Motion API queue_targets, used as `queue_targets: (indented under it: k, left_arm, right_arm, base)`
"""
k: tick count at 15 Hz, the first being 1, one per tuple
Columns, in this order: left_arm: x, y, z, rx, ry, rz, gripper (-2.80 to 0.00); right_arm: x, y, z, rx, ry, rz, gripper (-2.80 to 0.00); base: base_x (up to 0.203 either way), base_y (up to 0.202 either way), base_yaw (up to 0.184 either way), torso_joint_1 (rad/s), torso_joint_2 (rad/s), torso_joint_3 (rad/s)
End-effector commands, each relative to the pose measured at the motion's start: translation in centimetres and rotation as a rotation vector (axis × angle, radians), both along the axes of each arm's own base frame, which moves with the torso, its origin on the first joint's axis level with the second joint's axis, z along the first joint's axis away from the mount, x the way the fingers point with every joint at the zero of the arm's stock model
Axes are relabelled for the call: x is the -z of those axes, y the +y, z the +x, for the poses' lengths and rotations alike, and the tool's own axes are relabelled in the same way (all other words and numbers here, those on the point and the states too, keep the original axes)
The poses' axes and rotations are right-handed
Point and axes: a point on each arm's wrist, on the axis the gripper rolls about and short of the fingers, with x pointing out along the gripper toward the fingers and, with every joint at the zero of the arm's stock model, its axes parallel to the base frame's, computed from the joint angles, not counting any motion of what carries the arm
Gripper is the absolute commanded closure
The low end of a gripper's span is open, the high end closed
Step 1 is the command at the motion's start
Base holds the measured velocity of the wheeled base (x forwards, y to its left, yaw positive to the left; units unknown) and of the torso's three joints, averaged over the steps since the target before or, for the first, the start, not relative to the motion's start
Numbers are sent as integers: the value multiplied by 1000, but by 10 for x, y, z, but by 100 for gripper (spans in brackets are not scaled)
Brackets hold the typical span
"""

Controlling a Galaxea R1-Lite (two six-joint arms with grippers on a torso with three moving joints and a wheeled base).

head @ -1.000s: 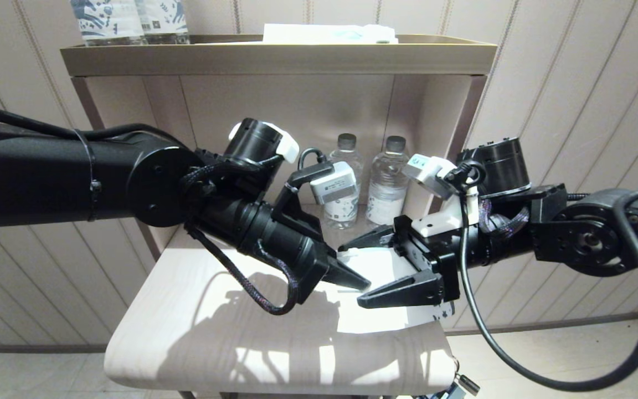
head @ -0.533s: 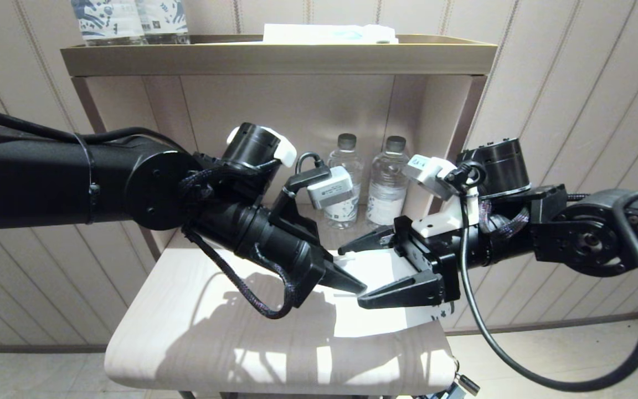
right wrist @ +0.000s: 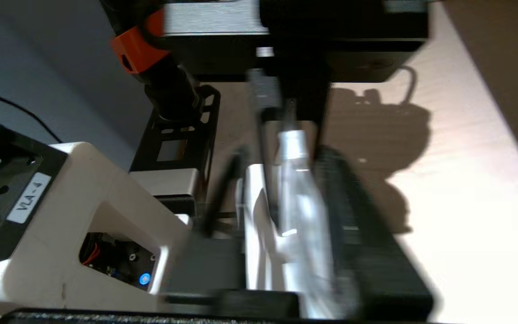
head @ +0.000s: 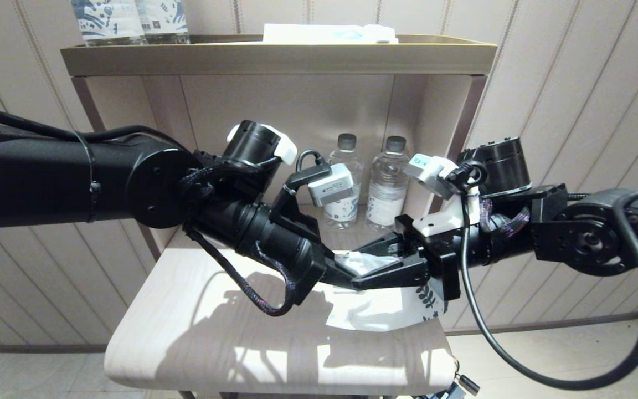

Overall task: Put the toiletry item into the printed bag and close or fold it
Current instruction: Hand it to the other hand

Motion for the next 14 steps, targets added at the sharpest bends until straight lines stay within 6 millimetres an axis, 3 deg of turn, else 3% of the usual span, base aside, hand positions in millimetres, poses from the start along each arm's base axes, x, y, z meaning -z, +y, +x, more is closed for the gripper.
queue_targets:
  k: [1, 14]
  left_arm:
    - [1, 0, 0, 3, 2, 1, 0]
    - [2, -2, 3, 5, -2, -3, 0]
  right_arm:
    - [0, 0, 0, -9, 1, 4, 0]
    - [1, -2, 1, 4, -7, 1, 0]
  base:
    - [0, 0, 0, 0, 0, 0]
    - [0, 0, 0, 0, 0, 0]
